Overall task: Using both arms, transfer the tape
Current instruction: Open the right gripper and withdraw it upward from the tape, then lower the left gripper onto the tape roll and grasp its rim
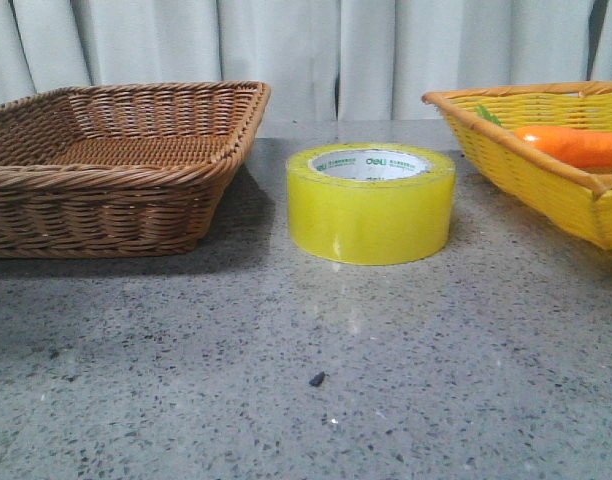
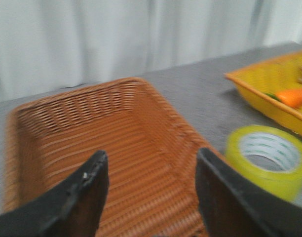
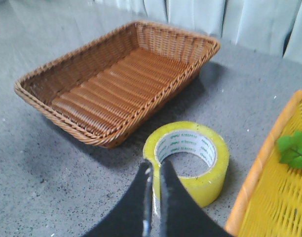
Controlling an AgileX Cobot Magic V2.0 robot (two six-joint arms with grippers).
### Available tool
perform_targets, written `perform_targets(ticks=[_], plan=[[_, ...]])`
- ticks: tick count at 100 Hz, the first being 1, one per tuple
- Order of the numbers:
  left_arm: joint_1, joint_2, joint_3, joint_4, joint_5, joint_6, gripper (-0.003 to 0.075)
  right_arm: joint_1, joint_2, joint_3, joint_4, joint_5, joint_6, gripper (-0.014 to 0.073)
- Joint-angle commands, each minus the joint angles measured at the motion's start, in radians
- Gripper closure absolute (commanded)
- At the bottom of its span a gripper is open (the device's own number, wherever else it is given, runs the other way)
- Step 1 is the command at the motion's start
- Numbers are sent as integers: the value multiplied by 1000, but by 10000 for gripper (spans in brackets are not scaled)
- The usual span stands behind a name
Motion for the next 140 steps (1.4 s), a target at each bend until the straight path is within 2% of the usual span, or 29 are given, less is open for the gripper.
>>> perform_targets(ticks=[1,10,19,42,53,73,94,126,133,140], plan=[[-91,82,-83,1,-126,29,292,0,-89,29,-13,-134,7,666],[-160,178,-144,1,-146,29,237,0,-152,63,-13,-128,7,659],[-212,281,-212,1,-117,29,225,0,-198,74,-13,-109,7,657],[-311,545,-447,1,85,40,227,0,-246,74,-13,-104,9,657],[-356,668,-569,3,182,108,227,0,-246,74,-13,-104,9,657],[-389,845,-741,3,310,144,227,0,-246,74,-11,-102,9,657],[-389,965,-795,15,314,149,227,0,-246,74,4,-102,9,657],[-387,1040,-795,30,315,149,232,0,-246,74,6,-102,9,657],[-387,1045,-795,30,315,151,262,0,-246,74,6,-102,9,657],[-387,1046,-795,30,315,151,325,0,-246,74,6,-102,9,657]])
